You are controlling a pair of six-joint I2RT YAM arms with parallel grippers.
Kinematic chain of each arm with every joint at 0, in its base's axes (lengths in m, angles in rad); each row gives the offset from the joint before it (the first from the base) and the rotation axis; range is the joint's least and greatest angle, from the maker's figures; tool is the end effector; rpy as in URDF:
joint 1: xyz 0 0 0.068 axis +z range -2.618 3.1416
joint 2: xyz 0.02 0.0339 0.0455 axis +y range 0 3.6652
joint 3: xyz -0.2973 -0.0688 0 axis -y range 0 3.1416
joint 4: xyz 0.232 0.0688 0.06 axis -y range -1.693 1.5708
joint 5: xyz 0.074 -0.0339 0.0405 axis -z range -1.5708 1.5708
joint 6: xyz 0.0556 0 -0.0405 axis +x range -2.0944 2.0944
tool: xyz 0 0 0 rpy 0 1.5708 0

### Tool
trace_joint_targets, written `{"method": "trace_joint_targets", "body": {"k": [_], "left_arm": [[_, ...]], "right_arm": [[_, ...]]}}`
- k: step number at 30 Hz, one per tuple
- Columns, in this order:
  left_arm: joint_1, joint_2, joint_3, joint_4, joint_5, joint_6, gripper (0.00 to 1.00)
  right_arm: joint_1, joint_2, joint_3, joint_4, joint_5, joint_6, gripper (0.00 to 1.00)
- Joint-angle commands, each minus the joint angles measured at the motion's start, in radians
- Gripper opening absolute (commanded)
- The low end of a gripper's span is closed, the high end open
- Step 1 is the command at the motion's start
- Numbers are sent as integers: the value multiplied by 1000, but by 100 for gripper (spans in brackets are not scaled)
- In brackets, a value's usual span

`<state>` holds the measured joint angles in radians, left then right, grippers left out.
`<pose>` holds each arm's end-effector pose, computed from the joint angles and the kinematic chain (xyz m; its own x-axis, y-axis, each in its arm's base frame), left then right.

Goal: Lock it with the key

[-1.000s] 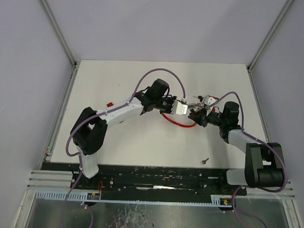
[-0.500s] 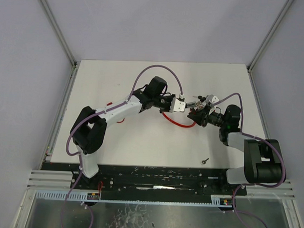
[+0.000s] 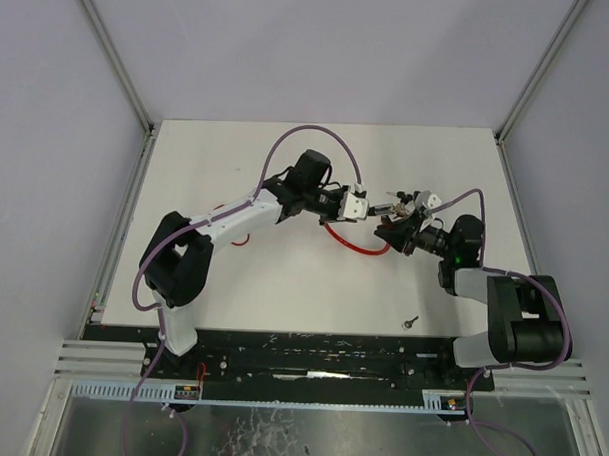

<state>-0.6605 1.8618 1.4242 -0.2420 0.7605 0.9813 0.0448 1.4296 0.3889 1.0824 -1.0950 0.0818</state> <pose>0.3159 -0.2939 0.2825 0.4455 0.4165 -0.7925 0.8950 -0.1853 0.4057 0.2442 0.0604 0.2422 -0.0327 0.0360 -0.9988 -0.9081 0.4163 0.0447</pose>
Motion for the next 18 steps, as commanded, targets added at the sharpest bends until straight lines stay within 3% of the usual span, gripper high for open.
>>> {"method": "trace_joint_targets", "body": {"k": [1, 7, 11, 18], "left_arm": [[-60, 15, -11, 51, 0, 2, 0], [-77, 37, 1, 62, -66, -5, 0], [-84, 14, -37, 127, -121, -15, 0], [-108, -82, -132, 194, -190, 21, 0]], "right_arm": [[34, -35, -4, 207, 58, 56, 0], [79, -39, -29, 206, 126, -14, 0], [78, -41, -44, 327, 122, 74, 0], [85, -18, -55, 397, 176, 143, 0]]}}
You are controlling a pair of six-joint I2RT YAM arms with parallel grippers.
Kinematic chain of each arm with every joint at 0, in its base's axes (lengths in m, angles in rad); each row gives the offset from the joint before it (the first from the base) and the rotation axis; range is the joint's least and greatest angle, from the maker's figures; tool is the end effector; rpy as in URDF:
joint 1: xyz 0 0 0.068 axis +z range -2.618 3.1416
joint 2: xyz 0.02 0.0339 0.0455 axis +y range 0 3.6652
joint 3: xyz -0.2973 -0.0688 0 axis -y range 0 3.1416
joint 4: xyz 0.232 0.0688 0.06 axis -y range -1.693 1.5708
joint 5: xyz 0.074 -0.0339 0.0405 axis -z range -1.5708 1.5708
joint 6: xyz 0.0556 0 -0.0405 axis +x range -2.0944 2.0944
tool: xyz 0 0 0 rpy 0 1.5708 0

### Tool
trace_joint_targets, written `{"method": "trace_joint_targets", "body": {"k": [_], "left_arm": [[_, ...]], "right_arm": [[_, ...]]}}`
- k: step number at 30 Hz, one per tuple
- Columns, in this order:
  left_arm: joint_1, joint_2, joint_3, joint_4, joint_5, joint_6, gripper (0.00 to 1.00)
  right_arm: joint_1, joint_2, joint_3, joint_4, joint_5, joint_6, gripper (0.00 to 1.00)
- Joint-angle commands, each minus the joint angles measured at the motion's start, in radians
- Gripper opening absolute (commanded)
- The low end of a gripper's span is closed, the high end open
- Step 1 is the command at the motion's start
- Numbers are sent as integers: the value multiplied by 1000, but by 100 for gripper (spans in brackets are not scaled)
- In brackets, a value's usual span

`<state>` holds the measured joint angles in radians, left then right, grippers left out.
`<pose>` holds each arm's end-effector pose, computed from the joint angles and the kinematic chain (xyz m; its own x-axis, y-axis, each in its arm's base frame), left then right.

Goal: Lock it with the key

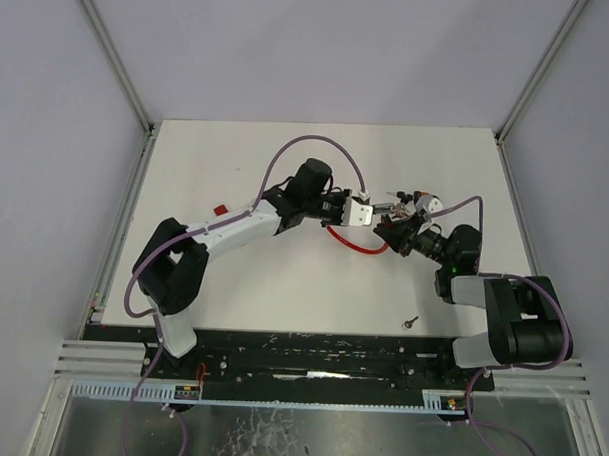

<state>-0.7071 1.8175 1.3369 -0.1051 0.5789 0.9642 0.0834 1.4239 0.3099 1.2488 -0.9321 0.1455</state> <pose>0.3045 -0.3002 0.2811 0.4920 0.4842 -0.7235 0.8529 -0.1011 0.5122 0.2343 0.0644 0.2402 0.0104 0.0876 -0.9961 -0.8530 0.5206 0.0369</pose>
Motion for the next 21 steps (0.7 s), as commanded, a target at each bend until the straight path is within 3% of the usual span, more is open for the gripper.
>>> {"method": "trace_joint_targets", "body": {"k": [1, 6, 12, 21], "left_arm": [[-63, -45, -50, 61, -12, 41, 0], [-68, -55, -72, 95, -16, 46, 0], [-67, 7, -49, 75, -70, 77, 0], [-41, 40, -18, 42, -58, 76, 0]], "right_arm": [[49, -2, 20, 253, 22, 81, 0], [57, 36, 13, 247, 52, 53, 0], [58, 70, 45, 103, 2, -42, 0], [-7, -7, 105, -190, -98, -185, 18]]}}
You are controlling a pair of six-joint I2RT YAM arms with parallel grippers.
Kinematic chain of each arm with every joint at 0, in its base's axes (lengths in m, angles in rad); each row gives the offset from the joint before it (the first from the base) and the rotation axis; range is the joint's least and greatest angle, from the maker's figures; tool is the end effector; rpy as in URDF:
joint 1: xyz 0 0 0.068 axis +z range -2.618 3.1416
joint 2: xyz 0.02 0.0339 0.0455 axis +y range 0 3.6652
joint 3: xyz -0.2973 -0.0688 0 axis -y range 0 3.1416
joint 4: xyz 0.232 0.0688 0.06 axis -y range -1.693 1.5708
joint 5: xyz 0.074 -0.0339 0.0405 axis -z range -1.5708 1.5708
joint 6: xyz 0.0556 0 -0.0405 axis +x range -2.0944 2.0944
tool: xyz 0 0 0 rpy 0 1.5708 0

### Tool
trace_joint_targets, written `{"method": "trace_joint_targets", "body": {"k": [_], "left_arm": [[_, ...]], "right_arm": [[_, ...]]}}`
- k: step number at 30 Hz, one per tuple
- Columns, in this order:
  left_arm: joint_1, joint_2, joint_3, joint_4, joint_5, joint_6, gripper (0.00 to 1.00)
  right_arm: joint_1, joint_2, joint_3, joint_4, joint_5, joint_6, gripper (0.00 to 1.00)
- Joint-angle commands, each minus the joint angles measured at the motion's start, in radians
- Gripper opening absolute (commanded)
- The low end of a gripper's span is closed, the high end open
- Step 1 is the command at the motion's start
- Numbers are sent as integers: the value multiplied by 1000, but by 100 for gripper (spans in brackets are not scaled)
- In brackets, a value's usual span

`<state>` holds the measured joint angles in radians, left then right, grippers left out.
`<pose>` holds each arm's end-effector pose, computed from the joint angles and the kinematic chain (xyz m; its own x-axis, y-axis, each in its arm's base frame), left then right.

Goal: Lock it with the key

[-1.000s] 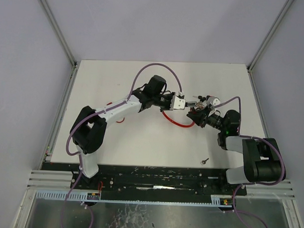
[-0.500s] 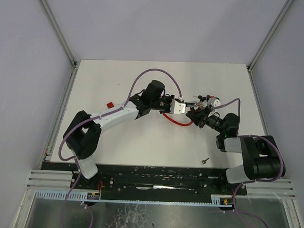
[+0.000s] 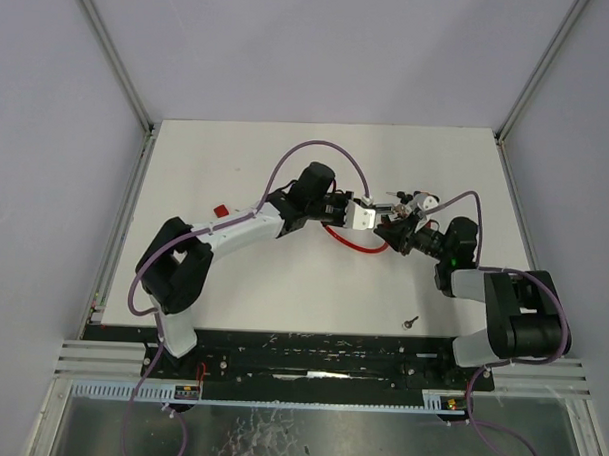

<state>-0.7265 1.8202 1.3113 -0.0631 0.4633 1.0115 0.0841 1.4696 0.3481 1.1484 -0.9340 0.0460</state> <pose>0.3044 -0.3037 0.2740 0.5271 0.5460 -0.6512 0.8073 -0.0824 0.5843 0.2472 0.0657 0.2292 -0.0124 0.0264 -0.9996 -0.8512 0.5243 0.0244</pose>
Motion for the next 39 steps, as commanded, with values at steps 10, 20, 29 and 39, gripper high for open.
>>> {"method": "trace_joint_targets", "body": {"k": [10, 20, 29, 39], "left_arm": [[6, 41, 15, -3, 88, -12, 0], [51, 42, 16, 10, 154, -55, 0], [80, 37, 1, 20, 172, -64, 0], [97, 35, -2, 23, 204, -72, 0]], "right_arm": [[-24, -86, 90, -233, -111, -178, 35], [-80, -74, 83, -195, -161, -97, 47], [-92, -109, 144, -477, -187, -278, 57], [-98, -105, 173, -538, -180, -311, 42]]}}
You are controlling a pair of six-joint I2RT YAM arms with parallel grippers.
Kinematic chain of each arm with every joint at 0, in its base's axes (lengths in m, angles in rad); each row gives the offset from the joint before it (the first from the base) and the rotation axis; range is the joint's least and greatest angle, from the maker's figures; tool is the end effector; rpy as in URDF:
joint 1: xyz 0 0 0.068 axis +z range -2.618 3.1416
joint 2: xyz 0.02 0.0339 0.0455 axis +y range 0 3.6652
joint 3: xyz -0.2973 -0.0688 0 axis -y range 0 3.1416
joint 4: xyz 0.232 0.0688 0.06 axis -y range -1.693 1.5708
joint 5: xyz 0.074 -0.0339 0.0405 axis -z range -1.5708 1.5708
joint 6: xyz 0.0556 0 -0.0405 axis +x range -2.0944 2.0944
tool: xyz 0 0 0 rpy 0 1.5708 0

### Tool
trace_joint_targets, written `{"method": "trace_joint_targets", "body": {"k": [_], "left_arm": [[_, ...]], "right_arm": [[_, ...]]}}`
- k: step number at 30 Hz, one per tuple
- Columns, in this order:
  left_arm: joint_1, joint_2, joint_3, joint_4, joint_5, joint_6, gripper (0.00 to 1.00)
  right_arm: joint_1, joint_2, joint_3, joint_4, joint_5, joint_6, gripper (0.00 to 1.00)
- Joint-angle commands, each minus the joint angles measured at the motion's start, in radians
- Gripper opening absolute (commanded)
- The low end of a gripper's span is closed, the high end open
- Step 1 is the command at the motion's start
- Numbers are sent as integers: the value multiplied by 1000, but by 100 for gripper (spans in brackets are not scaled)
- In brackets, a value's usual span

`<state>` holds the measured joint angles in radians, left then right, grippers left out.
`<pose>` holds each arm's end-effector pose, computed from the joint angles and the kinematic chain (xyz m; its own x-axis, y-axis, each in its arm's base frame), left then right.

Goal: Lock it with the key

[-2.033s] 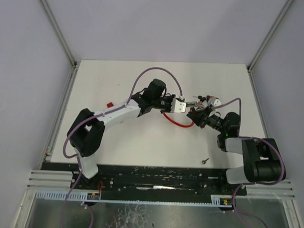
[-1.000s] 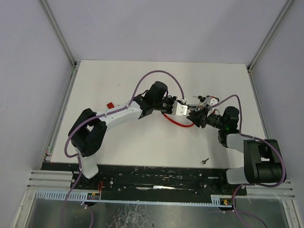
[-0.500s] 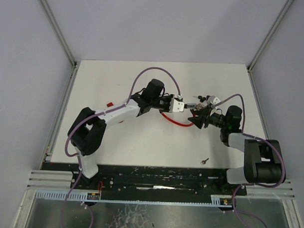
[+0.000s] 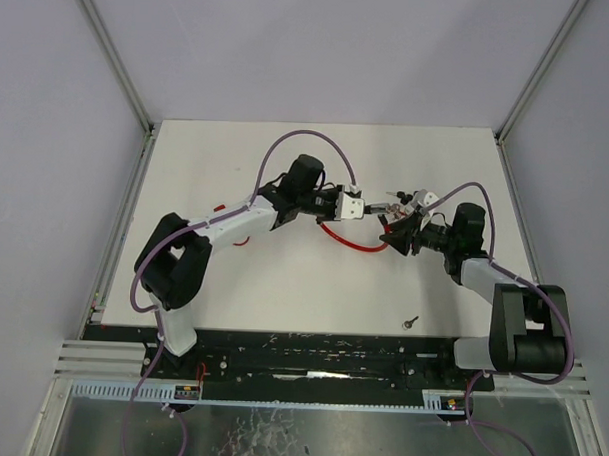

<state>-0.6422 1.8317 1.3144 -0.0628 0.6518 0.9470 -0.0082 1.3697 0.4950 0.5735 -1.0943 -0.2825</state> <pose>0.3216 -0.2827 0.2734 0.4599 0.4618 -0.7584 0.8717 -0.0721 0.4847 0.2508 0.0474 0.2357 -0.0494 -0.1275 -0.9906 -0.8940 0.4478 -0.0130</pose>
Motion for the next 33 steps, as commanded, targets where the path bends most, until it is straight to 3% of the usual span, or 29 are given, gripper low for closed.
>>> {"method": "trace_joint_targets", "body": {"k": [1, 10, 13, 19, 22, 24, 28, 30, 32, 33], "left_arm": [[14, 22, -7, 23, 19, -9, 0], [21, 17, -5, 34, 120, -28, 0], [21, 17, -1, 37, 167, -32, 0], [22, 25, 8, 39, 221, -46, 0], [30, 33, 32, -4, 258, -39, 0], [40, 32, 40, -17, 310, -41, 0], [52, 34, 49, -16, 372, -62, 0], [51, 44, 62, -10, 378, -88, 0], [51, 52, 75, -9, 390, -113, 0], [52, 56, 80, -8, 400, -125, 0]], "right_arm": [[-6, -5, 25, 49, -20, 30, 39], [16, -3, -6, 227, -66, 166, 1], [31, 11, -6, 299, -70, 249, 0], [36, 66, -36, 613, -72, 503, 0], [34, -4, -42, 479, 52, 383, 0], [34, -37, -25, 392, 53, 350, 0], [54, 15, -39, 627, -109, 495, 0], [76, -16, -18, 477, -84, 358, 0], [126, -82, 49, 62, -1, 101, 0], [150, -94, 71, -14, 44, 28, 0]]}}
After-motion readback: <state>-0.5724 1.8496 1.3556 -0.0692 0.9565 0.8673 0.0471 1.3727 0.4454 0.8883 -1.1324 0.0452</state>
